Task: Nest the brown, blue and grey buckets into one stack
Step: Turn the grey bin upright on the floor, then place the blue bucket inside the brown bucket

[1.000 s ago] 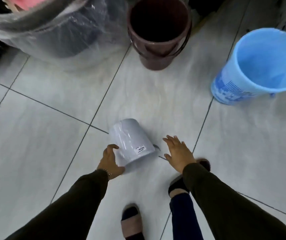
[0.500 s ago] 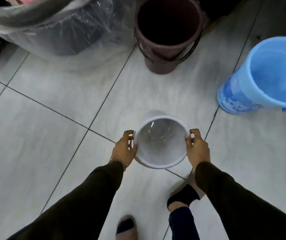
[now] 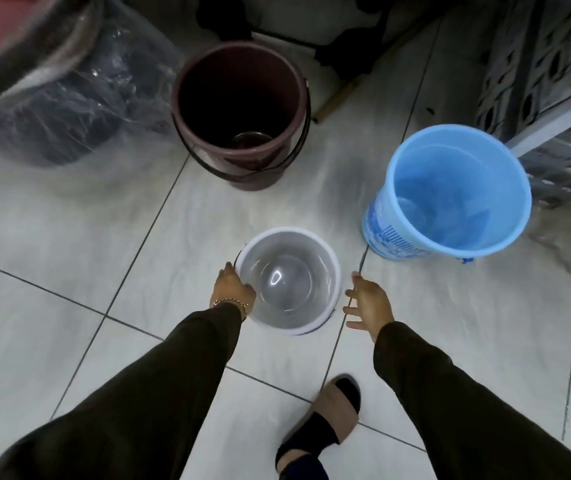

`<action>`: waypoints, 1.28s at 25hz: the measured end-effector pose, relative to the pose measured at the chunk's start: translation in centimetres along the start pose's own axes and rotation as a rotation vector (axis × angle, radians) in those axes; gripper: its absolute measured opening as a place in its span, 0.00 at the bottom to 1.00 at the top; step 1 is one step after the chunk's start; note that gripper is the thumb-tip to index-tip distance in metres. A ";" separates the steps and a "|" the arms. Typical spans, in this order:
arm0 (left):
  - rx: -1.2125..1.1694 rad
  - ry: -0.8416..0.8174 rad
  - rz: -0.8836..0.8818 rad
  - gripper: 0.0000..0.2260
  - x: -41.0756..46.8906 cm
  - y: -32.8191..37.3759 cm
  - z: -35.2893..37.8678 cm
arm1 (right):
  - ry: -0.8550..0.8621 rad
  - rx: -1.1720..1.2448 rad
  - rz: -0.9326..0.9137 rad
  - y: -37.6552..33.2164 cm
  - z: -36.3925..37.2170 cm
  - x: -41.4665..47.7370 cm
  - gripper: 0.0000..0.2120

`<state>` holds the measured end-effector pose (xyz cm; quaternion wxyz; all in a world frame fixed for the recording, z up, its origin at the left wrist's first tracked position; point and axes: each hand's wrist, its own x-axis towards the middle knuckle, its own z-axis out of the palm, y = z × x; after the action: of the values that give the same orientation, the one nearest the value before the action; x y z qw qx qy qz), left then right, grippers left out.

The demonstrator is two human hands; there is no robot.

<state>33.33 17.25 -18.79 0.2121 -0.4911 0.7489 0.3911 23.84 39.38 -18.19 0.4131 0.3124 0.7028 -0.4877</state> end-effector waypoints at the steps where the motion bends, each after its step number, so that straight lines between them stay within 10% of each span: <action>1: 0.024 0.027 0.009 0.27 -0.3 1.0 -0.2 | 0.040 0.129 0.016 -0.7 -1.3 -0.2 0.32; 6: -0.082 -0.054 0.331 0.28 -2.0 12.3 2.1 | 0.508 0.630 -0.043 -6.7 -9.5 1.1 0.48; 10: -0.306 -0.353 0.265 0.31 -2.2 22.3 8.2 | 0.395 0.633 -0.097 -9.6 -13.4 3.7 0.22; 15: -0.288 -0.220 0.233 0.25 -3.7 26.5 10.6 | 0.337 0.592 -0.135 -10.7 -15.9 1.9 0.21; 32: -0.859 0.170 0.294 0.23 -8.9 18.4 -24.3 | 0.184 0.084 -0.792 -25.7 3.7 -20.6 0.38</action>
<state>22.19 6.84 9.07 -0.1306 -0.4533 0.5956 0.6502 12.80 26.71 10.36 0.1156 0.0767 0.7821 -0.6075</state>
